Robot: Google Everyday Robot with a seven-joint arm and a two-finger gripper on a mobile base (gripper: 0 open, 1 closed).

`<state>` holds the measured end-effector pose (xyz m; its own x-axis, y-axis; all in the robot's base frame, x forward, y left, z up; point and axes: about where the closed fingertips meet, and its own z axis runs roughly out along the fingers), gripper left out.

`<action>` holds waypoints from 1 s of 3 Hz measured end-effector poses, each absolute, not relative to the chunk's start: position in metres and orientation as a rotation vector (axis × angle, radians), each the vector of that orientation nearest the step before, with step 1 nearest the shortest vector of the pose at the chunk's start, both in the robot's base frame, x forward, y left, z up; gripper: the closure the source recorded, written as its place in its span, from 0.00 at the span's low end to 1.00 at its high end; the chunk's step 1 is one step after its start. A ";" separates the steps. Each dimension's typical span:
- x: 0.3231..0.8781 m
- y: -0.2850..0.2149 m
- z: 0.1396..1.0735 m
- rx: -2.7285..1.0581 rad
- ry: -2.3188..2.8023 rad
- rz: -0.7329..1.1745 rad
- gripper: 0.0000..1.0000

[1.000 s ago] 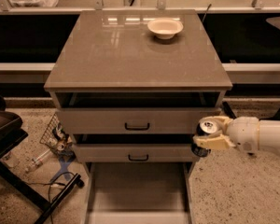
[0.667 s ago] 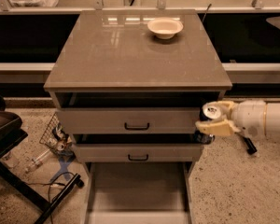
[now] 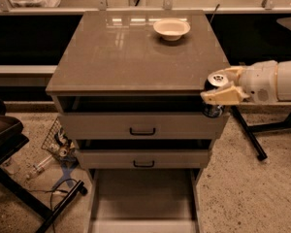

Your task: Pick pepsi can from bottom drawer and place on counter

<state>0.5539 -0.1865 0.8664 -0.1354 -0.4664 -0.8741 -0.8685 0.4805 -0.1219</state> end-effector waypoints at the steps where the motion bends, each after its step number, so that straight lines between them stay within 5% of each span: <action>1: 0.576 -0.175 0.894 -1.167 1.769 0.496 1.00; 3: 0.588 -0.165 0.908 -1.210 1.761 0.462 1.00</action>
Offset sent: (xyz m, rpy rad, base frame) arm 0.0467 0.0243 0.0563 -0.1170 -0.0543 0.0345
